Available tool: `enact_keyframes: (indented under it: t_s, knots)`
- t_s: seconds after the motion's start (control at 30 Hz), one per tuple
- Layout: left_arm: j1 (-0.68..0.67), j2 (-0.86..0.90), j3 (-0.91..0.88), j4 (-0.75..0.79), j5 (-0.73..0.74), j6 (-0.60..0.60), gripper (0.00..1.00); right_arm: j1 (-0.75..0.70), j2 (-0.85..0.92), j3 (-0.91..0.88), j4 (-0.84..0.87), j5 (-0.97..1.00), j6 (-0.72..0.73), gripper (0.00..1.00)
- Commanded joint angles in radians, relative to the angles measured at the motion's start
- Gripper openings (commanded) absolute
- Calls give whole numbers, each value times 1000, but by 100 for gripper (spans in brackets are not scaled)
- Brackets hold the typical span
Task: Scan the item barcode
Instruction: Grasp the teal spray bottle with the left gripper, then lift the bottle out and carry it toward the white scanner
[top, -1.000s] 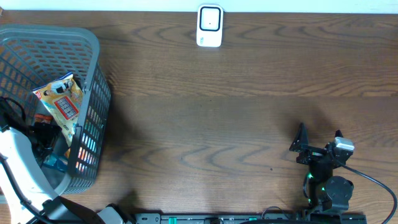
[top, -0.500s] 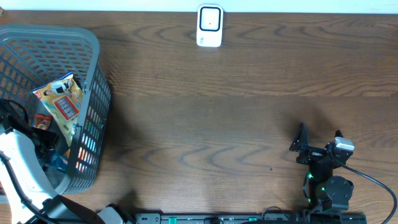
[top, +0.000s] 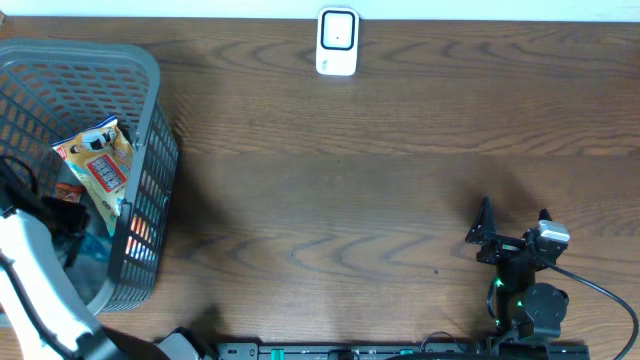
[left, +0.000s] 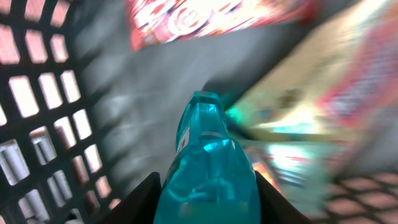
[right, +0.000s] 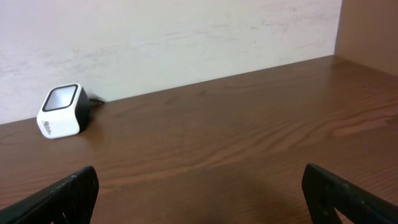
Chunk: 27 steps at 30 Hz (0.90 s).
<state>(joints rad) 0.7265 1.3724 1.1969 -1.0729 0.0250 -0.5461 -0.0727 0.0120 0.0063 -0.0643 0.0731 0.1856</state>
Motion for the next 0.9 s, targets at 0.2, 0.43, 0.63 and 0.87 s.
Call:
enact_keyframes:
  t_s: [0.2, 0.43, 0.63, 0.87]
  knots:
    - [3, -216, 222, 50, 197, -24, 38, 2, -5, -1, -5, -5, -11, 99]
    - [0, -356, 249, 179, 466, -215, 38, 2, -5, -1, -5, -5, -11, 99]
    - [-108, -388, 248, 239, 647, -306, 38, 2, -5, -1, -5, -5, -11, 99]
    - [-375, -341, 246, 249, 637, -301, 38, 2, -5, -1, -5, -5, -11, 99]
